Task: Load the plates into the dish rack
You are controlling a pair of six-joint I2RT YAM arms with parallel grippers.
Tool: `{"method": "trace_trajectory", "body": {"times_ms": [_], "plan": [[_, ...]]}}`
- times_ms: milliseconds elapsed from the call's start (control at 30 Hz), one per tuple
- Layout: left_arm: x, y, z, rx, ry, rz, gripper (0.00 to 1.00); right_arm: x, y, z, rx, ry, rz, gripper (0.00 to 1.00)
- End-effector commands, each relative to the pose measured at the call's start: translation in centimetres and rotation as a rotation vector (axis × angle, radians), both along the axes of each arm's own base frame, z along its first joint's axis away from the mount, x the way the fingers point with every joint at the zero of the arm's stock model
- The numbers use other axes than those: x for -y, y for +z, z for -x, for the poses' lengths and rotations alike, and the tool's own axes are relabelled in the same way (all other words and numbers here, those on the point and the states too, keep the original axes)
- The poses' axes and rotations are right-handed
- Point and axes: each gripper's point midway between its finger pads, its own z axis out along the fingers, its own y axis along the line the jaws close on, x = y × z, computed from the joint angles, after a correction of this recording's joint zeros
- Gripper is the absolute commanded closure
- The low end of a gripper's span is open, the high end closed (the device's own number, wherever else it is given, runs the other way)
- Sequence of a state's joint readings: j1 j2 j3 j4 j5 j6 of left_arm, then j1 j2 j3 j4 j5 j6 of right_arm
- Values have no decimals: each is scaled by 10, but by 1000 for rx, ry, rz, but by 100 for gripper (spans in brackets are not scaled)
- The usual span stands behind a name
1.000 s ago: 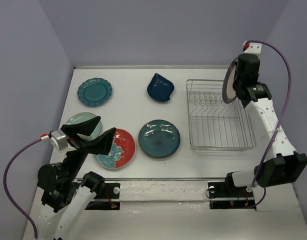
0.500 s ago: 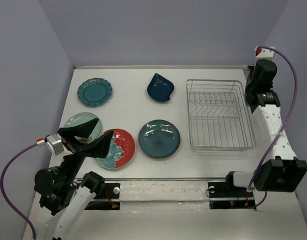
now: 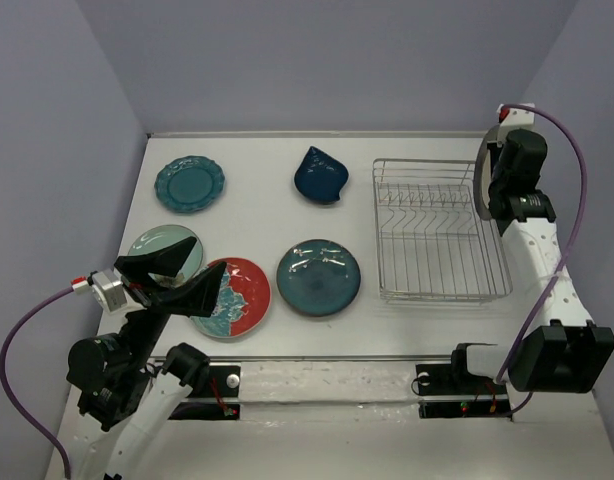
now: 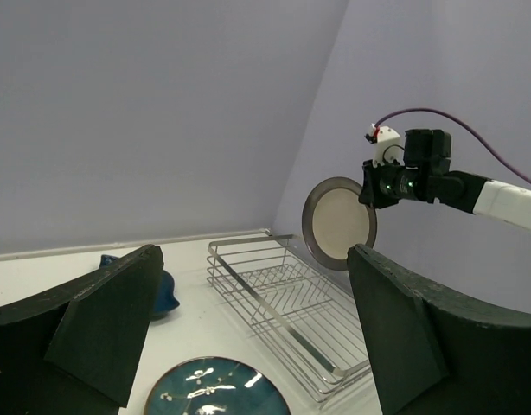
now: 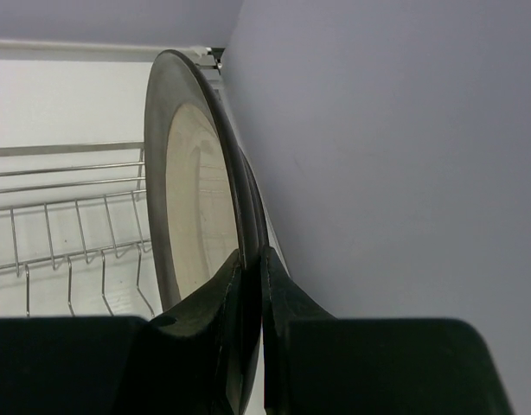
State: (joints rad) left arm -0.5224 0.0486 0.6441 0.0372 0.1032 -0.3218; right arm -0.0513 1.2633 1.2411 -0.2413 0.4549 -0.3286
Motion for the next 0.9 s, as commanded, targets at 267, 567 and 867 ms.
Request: {"method": "trace_trajectory", "body": {"times_ms": [267,567,867], "plan": [[-9,24,16,82,5,33,1,1,32,-1,183,7,44,93],[-9,23,15,77,3,33,1,-8,-21,-10,123,20,-71,93],[-6,21,10,61,2,26,1,-20,-38,-8,138,49,-170,82]]}}
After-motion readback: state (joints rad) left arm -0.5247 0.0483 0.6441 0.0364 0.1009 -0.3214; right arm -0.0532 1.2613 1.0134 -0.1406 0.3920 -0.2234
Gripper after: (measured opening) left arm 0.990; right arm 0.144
